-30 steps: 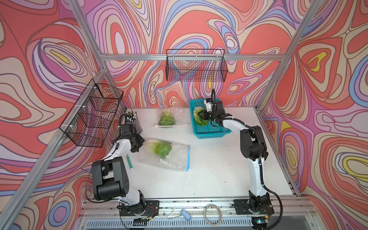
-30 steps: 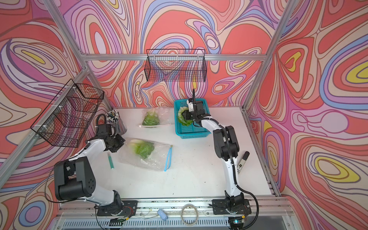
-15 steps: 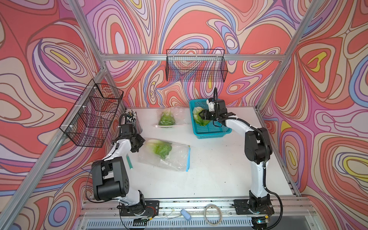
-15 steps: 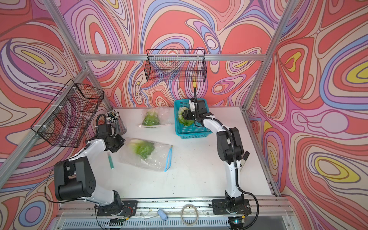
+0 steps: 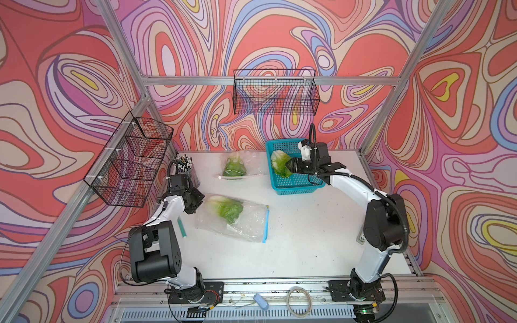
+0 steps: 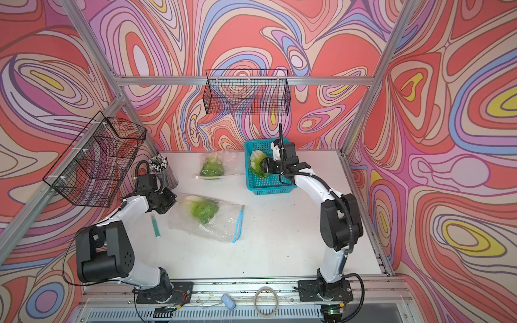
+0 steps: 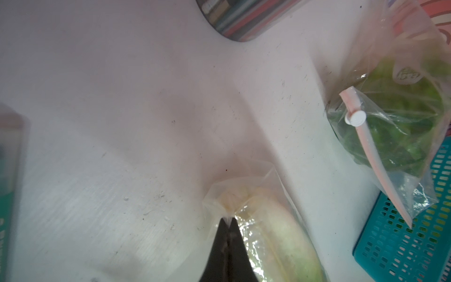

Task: Open the zip-top bag and take out the chinese cabbages
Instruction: Place the Chinese cabbage in the basket.

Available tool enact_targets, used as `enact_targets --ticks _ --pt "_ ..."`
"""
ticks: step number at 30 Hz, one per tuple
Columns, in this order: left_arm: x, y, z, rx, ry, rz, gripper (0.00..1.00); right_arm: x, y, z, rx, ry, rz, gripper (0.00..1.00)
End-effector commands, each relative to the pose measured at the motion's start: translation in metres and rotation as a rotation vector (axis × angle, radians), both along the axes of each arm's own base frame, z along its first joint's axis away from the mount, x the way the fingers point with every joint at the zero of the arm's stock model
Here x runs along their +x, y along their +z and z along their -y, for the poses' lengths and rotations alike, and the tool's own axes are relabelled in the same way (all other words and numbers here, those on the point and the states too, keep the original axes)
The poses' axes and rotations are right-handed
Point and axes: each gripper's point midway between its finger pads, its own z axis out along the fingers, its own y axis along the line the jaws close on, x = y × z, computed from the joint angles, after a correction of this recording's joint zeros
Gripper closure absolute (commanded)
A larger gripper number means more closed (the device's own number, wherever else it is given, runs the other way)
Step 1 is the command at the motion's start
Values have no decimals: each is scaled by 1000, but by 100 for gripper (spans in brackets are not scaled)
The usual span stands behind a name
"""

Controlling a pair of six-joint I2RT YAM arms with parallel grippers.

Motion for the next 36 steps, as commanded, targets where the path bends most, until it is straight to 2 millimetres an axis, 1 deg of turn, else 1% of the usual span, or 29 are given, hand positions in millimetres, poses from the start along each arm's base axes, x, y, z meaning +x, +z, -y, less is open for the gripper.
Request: enact_targets --ticks 1,2,5,7,11,13,16,20,22,25,28,31,36 --pt "-4 -6 11 -89 35 -32 100 -26 19 -12 -26 36 36 33" --pt "-4 -6 13 -106 44 -38 100 -33 20 -16 -32 47 39 32" --pt "-3 2 13 -113 62 -35 100 -54 24 -25 -22 80 49 28" --pt "-4 7 13 -105 63 -43 100 -66 23 -30 3 95 45 27" --pt "-8 9 19 -108 69 0 100 -95 7 -37 58 116 -5 27" --pt "-10 11 20 -104 60 9 100 -108 -2 -40 71 124 -32 28" --pt "-8 24 22 -81 17 32 100 -132 -15 -46 102 127 -72 34" --pt "-8 33 16 -32 2 39 100 -157 -24 -53 179 129 -110 41" --pt "-8 33 16 -28 -1 39 100 -165 -26 -54 212 117 -121 44" --pt "-8 31 17 -31 -4 34 100 -175 -40 -52 257 85 -159 49" --pt "-8 29 16 -29 -6 27 100 -184 -59 -54 296 76 -210 53" --pt "-8 29 16 -26 -7 24 100 -190 -76 -58 313 77 -254 59" --pt "-8 26 15 -23 -6 16 100 -200 -98 -71 361 92 -312 65"
